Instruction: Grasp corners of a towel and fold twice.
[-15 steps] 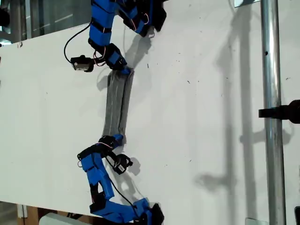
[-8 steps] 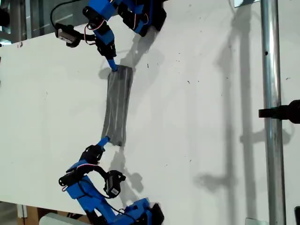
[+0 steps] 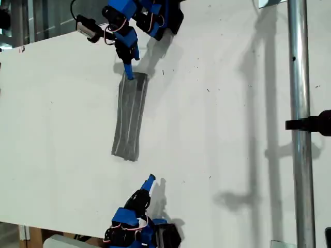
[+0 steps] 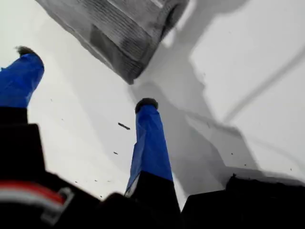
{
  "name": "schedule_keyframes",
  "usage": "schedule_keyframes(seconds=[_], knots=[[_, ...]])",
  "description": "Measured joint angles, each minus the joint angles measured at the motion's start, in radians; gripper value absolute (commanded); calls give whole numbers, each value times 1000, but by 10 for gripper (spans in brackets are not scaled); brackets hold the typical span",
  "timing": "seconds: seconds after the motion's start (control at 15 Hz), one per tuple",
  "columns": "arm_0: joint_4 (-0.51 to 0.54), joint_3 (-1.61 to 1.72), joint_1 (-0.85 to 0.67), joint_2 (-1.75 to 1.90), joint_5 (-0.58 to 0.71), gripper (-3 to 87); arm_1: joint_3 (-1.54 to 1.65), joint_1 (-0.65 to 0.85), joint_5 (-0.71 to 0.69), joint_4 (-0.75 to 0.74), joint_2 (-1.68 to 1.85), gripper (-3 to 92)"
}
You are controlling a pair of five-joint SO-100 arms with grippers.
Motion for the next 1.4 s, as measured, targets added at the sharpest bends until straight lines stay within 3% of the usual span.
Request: schedule_keyframes(seconds=[0.27, 0.53, 0.73, 0.87, 0.93, 1.13, 1.33, 1.4], knots=[[-103, 440, 81, 393, -175, 147, 8, 21, 51, -164, -345, 444], [-3, 681, 95, 919, -235, 120, -222, 29, 48, -328, -884, 441], [-3, 764, 123, 963, -256, 116, -307, 29, 54, -443, -1008, 410], [-3, 764, 121, 968, -262, 115, -308, 40, 48, -503, -1023, 297], [-3, 764, 121, 968, -262, 113, -310, 29, 40, -549, -1023, 150], [-3, 764, 123, 968, -262, 111, -314, 29, 28, -729, -1037, -2], [-3, 764, 123, 968, -262, 110, -307, 14, 28, -721, -1017, -2], [-3, 764, 123, 968, -262, 110, -281, -9, 32, -643, -956, -2]])
